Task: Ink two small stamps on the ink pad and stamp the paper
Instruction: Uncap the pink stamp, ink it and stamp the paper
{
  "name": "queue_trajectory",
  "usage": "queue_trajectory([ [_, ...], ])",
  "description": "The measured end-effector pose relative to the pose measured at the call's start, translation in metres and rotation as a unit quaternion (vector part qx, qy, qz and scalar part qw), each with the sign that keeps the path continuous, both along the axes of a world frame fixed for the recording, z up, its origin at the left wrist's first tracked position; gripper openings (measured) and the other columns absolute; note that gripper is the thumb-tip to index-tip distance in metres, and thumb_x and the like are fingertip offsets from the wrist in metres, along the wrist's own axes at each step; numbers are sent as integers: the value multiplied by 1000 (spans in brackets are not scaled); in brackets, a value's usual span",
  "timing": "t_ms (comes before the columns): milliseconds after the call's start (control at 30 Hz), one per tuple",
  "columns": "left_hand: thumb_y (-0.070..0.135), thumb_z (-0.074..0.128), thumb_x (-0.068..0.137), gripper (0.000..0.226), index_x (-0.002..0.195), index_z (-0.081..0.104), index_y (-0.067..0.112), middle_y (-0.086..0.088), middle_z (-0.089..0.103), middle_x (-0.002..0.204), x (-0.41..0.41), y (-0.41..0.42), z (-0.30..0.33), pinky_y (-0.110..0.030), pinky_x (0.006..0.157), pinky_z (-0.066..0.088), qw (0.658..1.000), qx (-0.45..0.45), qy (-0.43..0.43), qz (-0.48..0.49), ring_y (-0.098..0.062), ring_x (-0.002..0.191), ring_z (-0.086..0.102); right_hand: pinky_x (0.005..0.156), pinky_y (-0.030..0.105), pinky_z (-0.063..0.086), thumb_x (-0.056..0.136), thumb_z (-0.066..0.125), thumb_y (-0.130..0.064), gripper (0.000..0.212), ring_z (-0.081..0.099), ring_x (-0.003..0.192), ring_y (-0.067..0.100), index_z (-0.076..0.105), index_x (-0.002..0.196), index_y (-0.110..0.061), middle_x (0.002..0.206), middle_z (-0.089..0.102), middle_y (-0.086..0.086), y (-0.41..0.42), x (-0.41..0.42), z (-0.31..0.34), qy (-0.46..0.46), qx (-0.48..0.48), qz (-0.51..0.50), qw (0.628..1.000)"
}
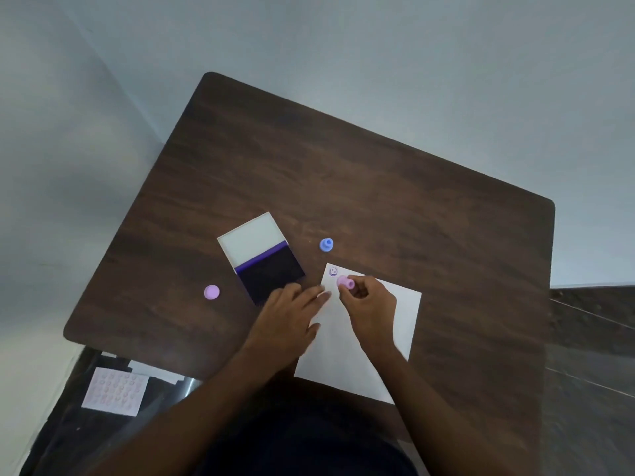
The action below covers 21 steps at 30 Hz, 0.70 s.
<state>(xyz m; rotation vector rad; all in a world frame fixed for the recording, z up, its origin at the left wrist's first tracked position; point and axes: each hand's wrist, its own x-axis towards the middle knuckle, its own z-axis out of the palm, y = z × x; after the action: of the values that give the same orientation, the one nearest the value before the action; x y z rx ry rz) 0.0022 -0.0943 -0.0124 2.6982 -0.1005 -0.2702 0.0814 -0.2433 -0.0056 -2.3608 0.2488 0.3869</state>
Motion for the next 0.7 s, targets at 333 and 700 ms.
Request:
queue_trajectory([
  [333,51,62,84,63,139,49,24,0,57,138,18,-19,-15,-41,98,43,996,90,22,-21,-25,113,58,57,11,36,84,67,-37,20,55,65,9,58,81,-19,85,69,0,-1,18,-16,8,21,-6,1000],
  [700,48,50,92,67,150,27,26,0,44,149,18,-24,-23,-45,109,31,988,135,79,-15,-26,126,46,57,11,37,85,66,-38,21,54,66,10,57,82,-19,89,70,1,-7,20,-32,32,2,7,999],
])
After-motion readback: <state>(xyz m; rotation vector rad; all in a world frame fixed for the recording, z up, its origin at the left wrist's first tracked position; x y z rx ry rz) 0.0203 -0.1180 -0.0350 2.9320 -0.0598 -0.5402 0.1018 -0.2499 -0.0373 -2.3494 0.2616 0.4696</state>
